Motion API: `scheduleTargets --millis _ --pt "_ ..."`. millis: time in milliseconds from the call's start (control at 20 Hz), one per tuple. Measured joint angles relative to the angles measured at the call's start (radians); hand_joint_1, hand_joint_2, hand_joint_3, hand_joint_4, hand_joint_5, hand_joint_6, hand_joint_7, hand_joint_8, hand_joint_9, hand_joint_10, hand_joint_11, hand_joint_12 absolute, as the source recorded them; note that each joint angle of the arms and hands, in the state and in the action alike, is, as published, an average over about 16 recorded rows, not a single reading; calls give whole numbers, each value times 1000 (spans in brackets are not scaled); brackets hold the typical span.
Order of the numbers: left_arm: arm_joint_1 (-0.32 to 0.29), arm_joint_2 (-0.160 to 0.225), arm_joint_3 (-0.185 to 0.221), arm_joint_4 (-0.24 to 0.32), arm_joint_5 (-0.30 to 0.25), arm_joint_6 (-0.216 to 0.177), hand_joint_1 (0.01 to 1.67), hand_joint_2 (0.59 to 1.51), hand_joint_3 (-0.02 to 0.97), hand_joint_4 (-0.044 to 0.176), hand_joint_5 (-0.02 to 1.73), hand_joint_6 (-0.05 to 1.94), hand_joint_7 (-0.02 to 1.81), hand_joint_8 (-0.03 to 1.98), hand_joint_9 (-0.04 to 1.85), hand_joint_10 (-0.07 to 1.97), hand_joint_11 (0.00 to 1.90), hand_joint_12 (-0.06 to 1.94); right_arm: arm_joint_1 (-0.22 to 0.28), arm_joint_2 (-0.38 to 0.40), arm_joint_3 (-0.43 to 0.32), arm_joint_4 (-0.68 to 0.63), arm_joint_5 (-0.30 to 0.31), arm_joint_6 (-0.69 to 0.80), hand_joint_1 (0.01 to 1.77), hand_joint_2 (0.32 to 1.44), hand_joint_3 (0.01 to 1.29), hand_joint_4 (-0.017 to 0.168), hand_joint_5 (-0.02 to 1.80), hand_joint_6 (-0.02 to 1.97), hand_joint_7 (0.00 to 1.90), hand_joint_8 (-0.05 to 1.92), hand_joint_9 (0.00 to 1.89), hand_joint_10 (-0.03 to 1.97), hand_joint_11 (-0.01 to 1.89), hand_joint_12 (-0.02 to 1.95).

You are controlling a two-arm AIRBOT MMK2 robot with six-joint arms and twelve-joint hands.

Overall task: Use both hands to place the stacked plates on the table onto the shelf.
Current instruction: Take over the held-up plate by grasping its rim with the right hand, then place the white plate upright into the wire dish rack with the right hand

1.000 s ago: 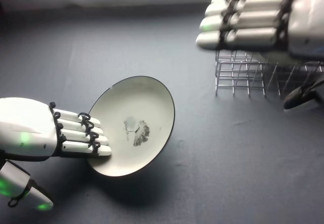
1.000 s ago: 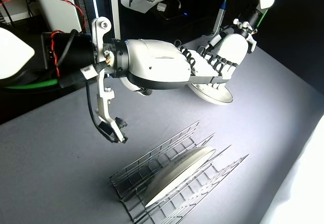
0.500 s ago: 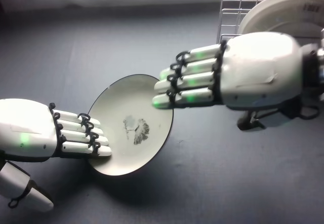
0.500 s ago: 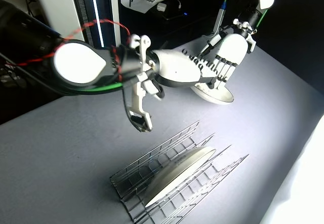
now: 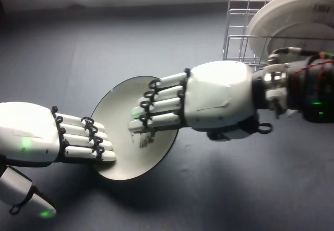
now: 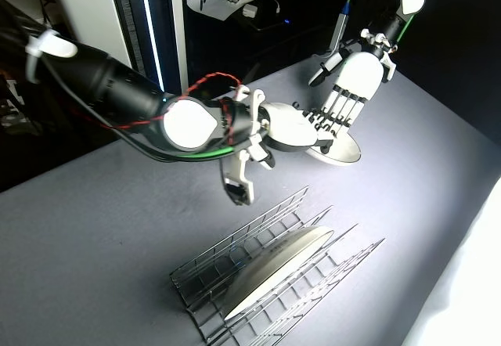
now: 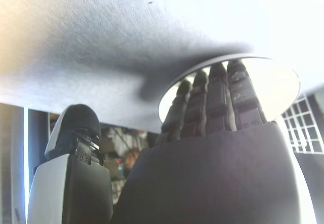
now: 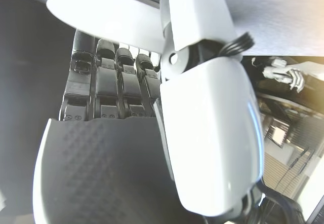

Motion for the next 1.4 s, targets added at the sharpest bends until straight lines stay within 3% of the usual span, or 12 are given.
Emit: scheduleTargets --millis 450,800,1100,1400 --pt "-1 -3 5 -3 -3 0 208 1200 11 -6 -6 -27 -4 -14 6 -10 13 -23 8 -128 98 15 -36 -4 1443 997 15 4 165 20 156 14 224 14 55 883" --pt "-2 -3 9 -3 -6 0 221 1200 11 -5 -7 -27 -5 -13 7 -10 14 -24 13 -160 115 42 -35 -8 1492 985 14 4 506 88 514 35 554 40 347 865" --pt "-3 -3 10 -3 -6 -1 225 1200 11 -5 -8 -27 -6 -14 9 -8 13 -24 13 -168 118 61 -18 -14 1489 930 13 2 802 261 844 139 859 266 718 714" --pt "-10 -1 11 0 -6 -2 214 1201 10 -5 -10 -27 -5 -13 12 -2 14 -23 16 -162 113 75 10 -19 1451 872 13 0 969 437 1032 295 1038 589 977 632"
